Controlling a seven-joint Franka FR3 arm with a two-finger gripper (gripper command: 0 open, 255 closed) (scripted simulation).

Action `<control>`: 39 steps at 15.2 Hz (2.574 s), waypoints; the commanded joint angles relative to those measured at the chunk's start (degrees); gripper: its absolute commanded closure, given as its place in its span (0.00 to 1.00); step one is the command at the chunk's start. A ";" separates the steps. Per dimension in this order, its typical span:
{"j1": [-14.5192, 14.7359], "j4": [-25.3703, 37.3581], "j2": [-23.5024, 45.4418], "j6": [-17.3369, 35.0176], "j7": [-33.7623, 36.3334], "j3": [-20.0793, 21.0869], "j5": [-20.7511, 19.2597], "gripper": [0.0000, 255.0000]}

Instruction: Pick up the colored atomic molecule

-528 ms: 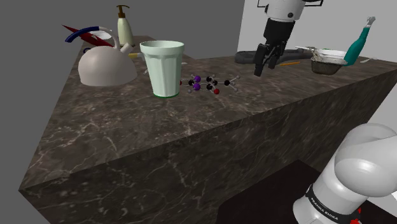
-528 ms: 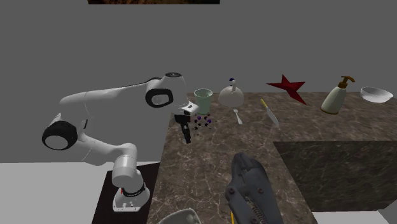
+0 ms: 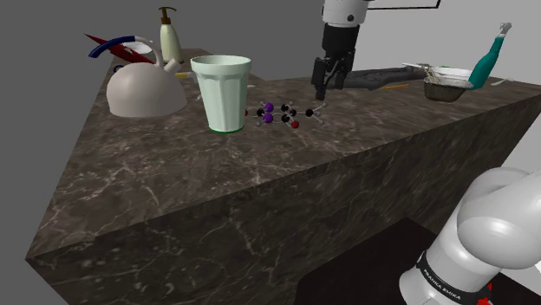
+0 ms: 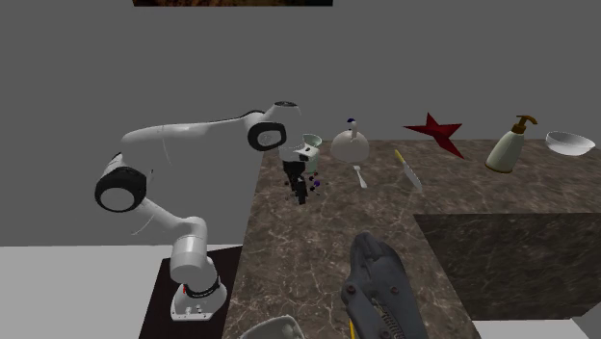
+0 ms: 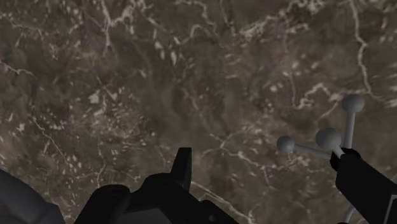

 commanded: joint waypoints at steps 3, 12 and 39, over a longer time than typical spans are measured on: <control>0.87 7.97 9.14 -0.63 1.33 3.09 -1.03 0.00; 2.07 14.64 19.30 0.53 3.37 6.39 -3.24 0.00; 2.02 22.57 20.63 -6.07 2.64 6.54 -3.45 1.00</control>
